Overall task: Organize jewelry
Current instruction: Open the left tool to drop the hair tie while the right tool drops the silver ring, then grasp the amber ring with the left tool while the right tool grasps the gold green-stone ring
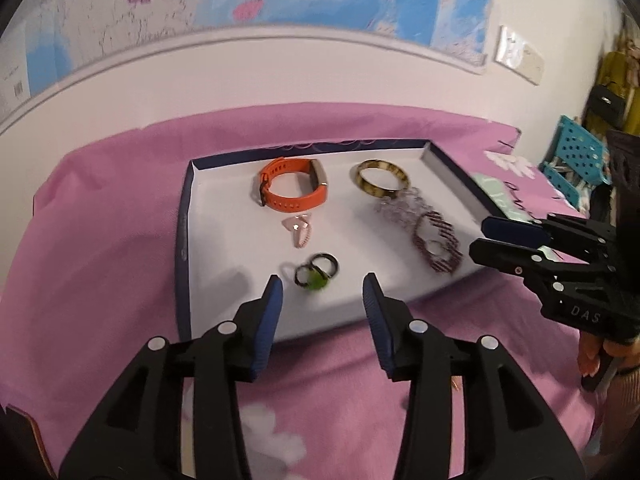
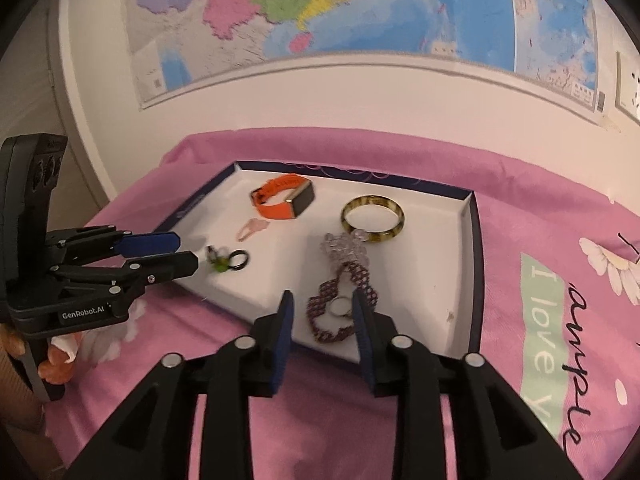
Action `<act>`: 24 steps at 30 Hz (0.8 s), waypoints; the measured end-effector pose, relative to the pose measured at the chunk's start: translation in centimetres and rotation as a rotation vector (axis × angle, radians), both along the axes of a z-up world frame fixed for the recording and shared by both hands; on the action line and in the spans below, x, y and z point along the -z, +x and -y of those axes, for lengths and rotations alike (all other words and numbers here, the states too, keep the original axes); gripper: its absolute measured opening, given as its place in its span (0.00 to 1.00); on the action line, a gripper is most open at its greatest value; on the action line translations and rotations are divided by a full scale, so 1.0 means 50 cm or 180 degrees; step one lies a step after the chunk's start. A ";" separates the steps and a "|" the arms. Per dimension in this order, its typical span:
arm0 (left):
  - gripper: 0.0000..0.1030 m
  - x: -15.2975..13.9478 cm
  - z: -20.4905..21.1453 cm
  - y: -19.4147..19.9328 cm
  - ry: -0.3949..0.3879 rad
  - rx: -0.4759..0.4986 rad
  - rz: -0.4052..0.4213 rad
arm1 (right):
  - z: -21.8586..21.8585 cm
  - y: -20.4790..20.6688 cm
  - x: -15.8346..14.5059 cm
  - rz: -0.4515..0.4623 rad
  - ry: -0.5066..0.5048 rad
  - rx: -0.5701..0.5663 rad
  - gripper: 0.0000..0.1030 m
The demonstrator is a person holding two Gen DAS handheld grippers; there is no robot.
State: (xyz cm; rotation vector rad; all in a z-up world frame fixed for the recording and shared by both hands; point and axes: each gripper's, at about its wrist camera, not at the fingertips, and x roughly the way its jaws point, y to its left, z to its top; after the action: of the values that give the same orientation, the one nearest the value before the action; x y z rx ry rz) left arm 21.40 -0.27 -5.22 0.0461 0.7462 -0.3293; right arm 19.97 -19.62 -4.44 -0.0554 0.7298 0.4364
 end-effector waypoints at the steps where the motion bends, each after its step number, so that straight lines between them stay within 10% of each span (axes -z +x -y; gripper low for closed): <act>1: 0.41 -0.002 -0.002 -0.015 -0.0006 0.0030 0.0022 | -0.003 -0.011 -0.001 0.0004 0.0005 -0.0047 0.29; 24: 0.43 0.055 0.034 -0.131 0.0163 0.0340 -0.0092 | -0.075 -0.115 0.072 -0.0379 -0.0151 -0.0370 0.28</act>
State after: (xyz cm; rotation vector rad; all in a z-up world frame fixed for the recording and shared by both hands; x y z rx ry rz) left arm 14.85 -1.94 -7.96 0.1301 0.7823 -0.4134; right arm 14.22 -15.85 -8.05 -0.1175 0.8569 0.5366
